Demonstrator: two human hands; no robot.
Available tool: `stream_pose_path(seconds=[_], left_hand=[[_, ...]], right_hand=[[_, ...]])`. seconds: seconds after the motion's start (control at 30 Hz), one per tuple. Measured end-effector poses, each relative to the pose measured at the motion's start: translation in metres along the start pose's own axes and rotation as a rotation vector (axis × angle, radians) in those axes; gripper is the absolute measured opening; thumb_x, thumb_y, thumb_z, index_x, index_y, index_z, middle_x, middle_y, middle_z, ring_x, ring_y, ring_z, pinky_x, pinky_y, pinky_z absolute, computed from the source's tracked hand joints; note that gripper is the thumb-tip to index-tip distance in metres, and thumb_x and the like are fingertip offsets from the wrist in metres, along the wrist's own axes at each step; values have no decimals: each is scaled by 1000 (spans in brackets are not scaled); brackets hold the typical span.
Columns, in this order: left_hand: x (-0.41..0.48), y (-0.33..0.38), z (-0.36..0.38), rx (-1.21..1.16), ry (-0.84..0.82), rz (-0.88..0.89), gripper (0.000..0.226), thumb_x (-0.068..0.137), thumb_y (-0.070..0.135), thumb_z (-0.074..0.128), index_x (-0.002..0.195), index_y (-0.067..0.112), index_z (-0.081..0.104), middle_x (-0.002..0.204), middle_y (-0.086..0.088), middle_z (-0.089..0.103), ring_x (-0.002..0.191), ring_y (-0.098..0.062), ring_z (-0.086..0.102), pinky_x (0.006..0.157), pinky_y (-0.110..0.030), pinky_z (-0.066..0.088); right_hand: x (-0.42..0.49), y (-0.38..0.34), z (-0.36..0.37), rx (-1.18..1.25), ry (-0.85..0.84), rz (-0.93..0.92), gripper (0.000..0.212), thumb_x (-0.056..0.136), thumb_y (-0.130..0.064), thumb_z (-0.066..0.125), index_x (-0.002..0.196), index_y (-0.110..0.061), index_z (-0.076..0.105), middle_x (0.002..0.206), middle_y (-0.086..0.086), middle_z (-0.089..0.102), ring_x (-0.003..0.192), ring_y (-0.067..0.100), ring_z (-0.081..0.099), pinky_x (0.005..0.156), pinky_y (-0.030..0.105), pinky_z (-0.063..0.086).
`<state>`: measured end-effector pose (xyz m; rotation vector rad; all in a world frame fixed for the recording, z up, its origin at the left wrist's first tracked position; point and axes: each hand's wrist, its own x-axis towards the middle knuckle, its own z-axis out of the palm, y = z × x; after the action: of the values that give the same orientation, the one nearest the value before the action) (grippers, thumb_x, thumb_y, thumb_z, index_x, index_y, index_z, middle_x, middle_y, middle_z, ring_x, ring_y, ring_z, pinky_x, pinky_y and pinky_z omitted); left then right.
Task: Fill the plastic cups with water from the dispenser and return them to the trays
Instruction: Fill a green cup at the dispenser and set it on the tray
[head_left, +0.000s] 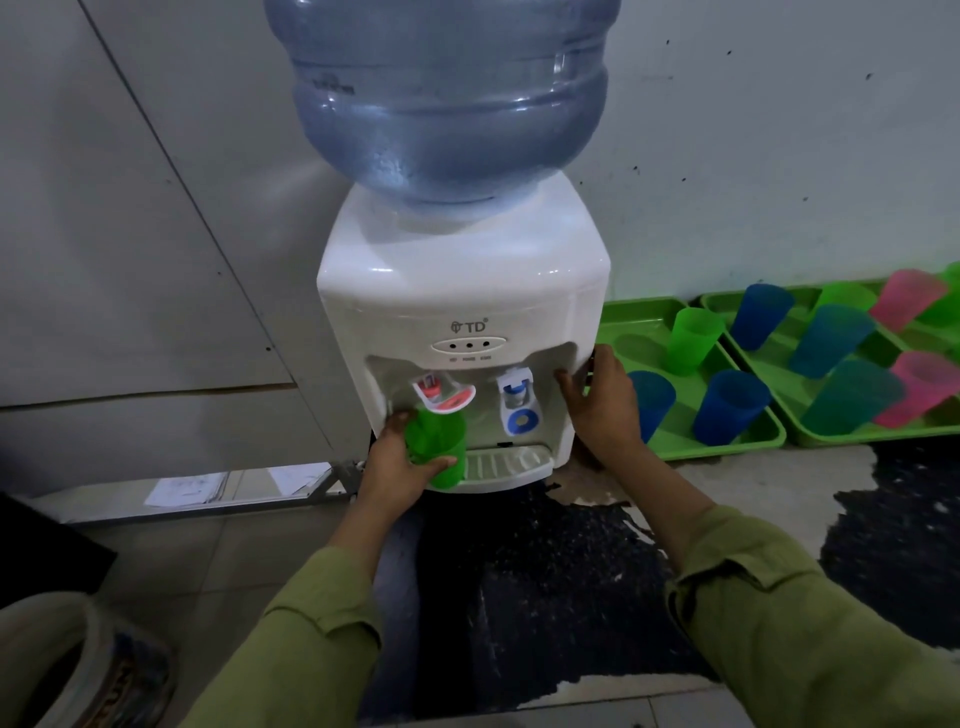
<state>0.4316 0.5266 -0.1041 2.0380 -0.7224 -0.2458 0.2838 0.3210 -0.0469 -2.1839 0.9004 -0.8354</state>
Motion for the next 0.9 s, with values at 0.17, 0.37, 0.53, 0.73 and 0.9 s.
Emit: stream_pose_path(seconds=[0.17, 0.37, 0.53, 0.73, 0.9], left_hand=[[1, 0, 0, 14, -2, -20, 75, 57, 22, 89, 120, 10, 49, 117, -11, 62, 107, -27, 60, 95, -43, 49], [0, 2, -1, 42, -11, -22, 77, 58, 26, 88, 122, 11, 48, 118, -11, 62, 107, -27, 60, 95, -42, 49], [-1, 7, -2, 45, -13, -7, 74, 60, 21, 87, 121, 7, 48, 118, -13, 61, 108, -28, 59, 95, -39, 47], [-3, 11, -3, 54, -28, -16, 74, 60, 19, 87, 121, 5, 48, 119, -14, 60, 110, -28, 57, 95, -32, 45], [-4, 14, -4, 71, -42, -36, 74, 62, 19, 86, 124, 7, 47, 121, -12, 59, 112, -27, 56, 93, -27, 42]], right_hand=[[0, 1, 1, -3, 9, 1, 31, 87, -33, 60, 90, -7, 44, 86, 13, 55, 75, 27, 52, 60, 37, 40], [-1, -1, 0, 5, 15, -2, 28, 88, -31, 60, 89, -9, 43, 87, 13, 55, 74, 25, 51, 60, 37, 40], [-2, -1, 2, 14, 28, 0, 29, 88, -28, 60, 93, -4, 45, 88, 15, 55, 74, 24, 50, 60, 33, 35], [-9, -12, 1, 23, 49, 57, 34, 86, -21, 62, 108, 1, 47, 105, 18, 54, 94, 30, 53, 73, 32, 40], [-43, -43, 4, 91, 238, 15, 35, 83, -23, 66, 104, -2, 47, 98, 11, 51, 81, 17, 47, 68, 32, 42]])
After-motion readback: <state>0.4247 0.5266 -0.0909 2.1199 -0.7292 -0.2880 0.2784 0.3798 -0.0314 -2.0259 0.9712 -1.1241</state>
